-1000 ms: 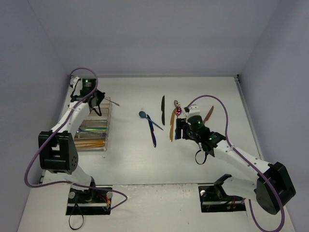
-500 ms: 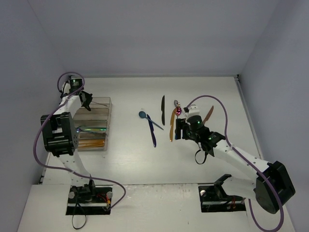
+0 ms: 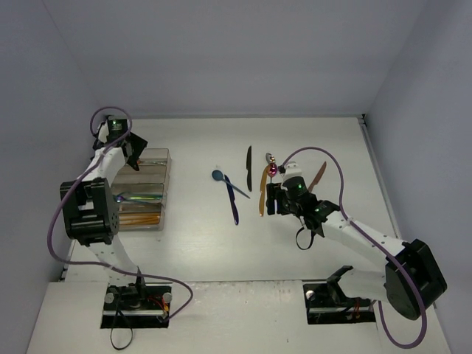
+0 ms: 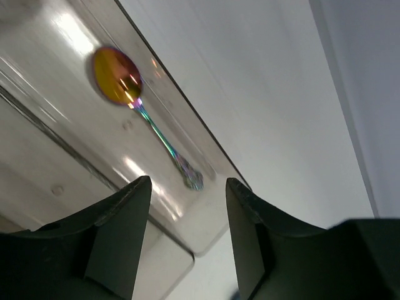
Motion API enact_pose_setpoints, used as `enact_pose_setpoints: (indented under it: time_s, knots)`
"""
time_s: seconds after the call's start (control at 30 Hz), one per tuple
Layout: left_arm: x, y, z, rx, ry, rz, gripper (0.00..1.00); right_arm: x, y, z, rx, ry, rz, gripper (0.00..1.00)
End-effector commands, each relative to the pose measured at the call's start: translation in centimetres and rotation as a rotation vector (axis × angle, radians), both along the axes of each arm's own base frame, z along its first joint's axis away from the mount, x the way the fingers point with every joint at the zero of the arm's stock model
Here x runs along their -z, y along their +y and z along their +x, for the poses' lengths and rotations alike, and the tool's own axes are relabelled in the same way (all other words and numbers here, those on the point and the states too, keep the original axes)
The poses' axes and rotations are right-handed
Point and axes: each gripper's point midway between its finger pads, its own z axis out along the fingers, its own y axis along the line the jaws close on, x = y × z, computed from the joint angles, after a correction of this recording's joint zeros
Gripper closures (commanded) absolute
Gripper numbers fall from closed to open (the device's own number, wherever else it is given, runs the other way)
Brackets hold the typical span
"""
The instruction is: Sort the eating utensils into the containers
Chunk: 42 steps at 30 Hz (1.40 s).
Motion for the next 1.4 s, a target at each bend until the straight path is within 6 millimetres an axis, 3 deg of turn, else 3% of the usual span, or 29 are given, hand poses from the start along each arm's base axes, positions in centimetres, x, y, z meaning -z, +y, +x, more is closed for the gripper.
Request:
enact_pose_setpoints:
  time_s: [0.0,0.1,0.2,0.4,0.47,0.67,1.03,1.37]
  knots:
    - [-7.3,-8.7,-1.0,0.237,-0.173,0.028,0.52,-2.1,0.6,1.5,0.013,-0.064,0.034,0.36]
    - [-6.9,-14.5,-3.1,0.351,-0.16,0.036,0.52,-1.7,0.6,1.3,0.009,-0.054,0.037,0.36]
    - [-6.1,-19.1,-5.0,0.415,-0.146,0.048,0.52,-1.5,0.5,1.1,0.012,-0.048,0.039,0.36]
    - [-1.9,-25.4,-6.0,0.514,-0.057,0.022,0.52,-1.6,0.3,0.8,0.018,-0.052,0.045,0.36]
    - [-1.1,-26.6,-6.0,0.535,-0.04,0.018,0.52,-1.6,0.2,0.7,0.019,-0.055,0.047,0.36]
    - [2.2,-27.0,-4.7,0.553,0.018,0.079,0.53,-2.0,0.0,0.3,0.021,-0.064,0.064,0.36]
    - [5.6,-26.5,-3.8,0.661,0.071,0.184,0.57,-2.0,0.1,0.2,0.017,-0.061,0.068,0.36]
    - [7.1,-25.6,-3.6,0.704,0.066,0.207,0.68,-1.6,0.1,0.1,0.02,-0.049,0.067,0.36]
